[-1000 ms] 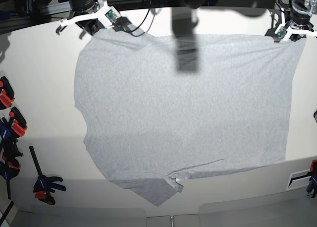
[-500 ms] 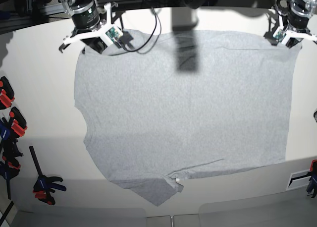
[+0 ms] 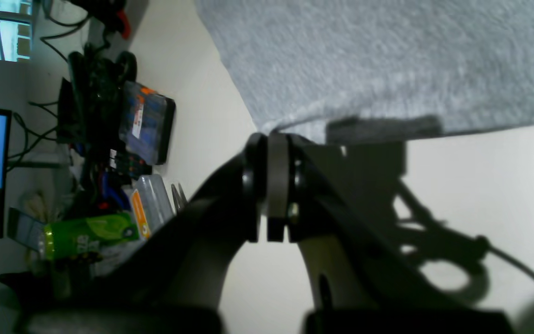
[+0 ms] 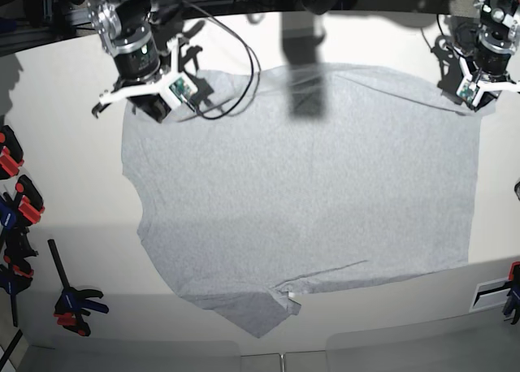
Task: Fold the T-shirt properly
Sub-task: 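Lift the held shirt edge and drag it toward the robot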
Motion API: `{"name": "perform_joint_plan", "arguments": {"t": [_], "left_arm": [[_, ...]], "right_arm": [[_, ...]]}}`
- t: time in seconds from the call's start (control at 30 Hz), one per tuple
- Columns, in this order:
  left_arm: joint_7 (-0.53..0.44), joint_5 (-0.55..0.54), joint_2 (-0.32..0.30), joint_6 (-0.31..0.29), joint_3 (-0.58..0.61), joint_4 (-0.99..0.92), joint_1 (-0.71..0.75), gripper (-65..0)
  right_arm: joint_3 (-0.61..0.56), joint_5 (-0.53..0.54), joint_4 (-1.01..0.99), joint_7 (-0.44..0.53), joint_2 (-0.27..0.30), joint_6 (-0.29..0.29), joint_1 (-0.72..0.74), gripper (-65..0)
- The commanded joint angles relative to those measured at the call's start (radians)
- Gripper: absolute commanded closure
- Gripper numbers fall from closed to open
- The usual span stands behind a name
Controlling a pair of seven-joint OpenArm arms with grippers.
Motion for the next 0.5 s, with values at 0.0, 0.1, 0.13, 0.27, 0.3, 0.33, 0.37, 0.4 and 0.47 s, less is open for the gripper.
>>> {"name": "perform_joint_plan", "arguments": {"t": [0.0,0.1,0.13,0.27,0.3,0.33,0.37,0.4,0.47], "left_arm": [[-0.008,0.01,-0.013,0.023,-0.012,0.013,0.003,0.0],[-0.005,0.008,-0.013,0.023,-0.012,0.013,0.003,0.0],[-0.006,-0.004,-0.013,0.023,-0.012,0.013,0.003,0.0],[-0.008,-0.063,-0.013,0.023,-0.012,0.013,0.003,0.0],[-0.009,-0.062,-0.013,0.023,-0.012,0.013,0.003,0.0],[-0.009,-0.061,-0.013,0.023,-0.012,0.013,0.003,0.0],[-0.009,-0.061,-0.013,0.023,-0.012,0.013,0.003,0.0],[-0.009,-0.061,-0.013,0.023,-0.012,0.013,0.003,0.0],[-0.009,-0.061,-0.013,0.023,-0.012,0.013,0.003,0.0]], "right_arm": [[0.005,-0.006,0.004,0.016,0.009,0.0,0.016,0.0],[0.005,-0.006,-0.029,0.015,0.009,0.002,0.054,0.0],[0.005,-0.006,-0.042,0.016,0.009,0.002,0.066,0.0],[0.005,-0.006,-0.077,0.014,0.009,0.002,0.1,0.0],[0.005,-0.006,-0.08,0.015,0.009,0.002,0.103,0.0],[0.005,-0.007,-0.082,0.014,0.009,0.002,0.103,0.0],[0.005,-0.007,-0.083,0.014,0.009,0.002,0.103,0.0],[0.005,-0.006,-0.083,0.014,0.009,0.002,0.103,0.0],[0.005,-0.007,-0.083,0.009,0.009,0.002,0.103,0.0]]}}
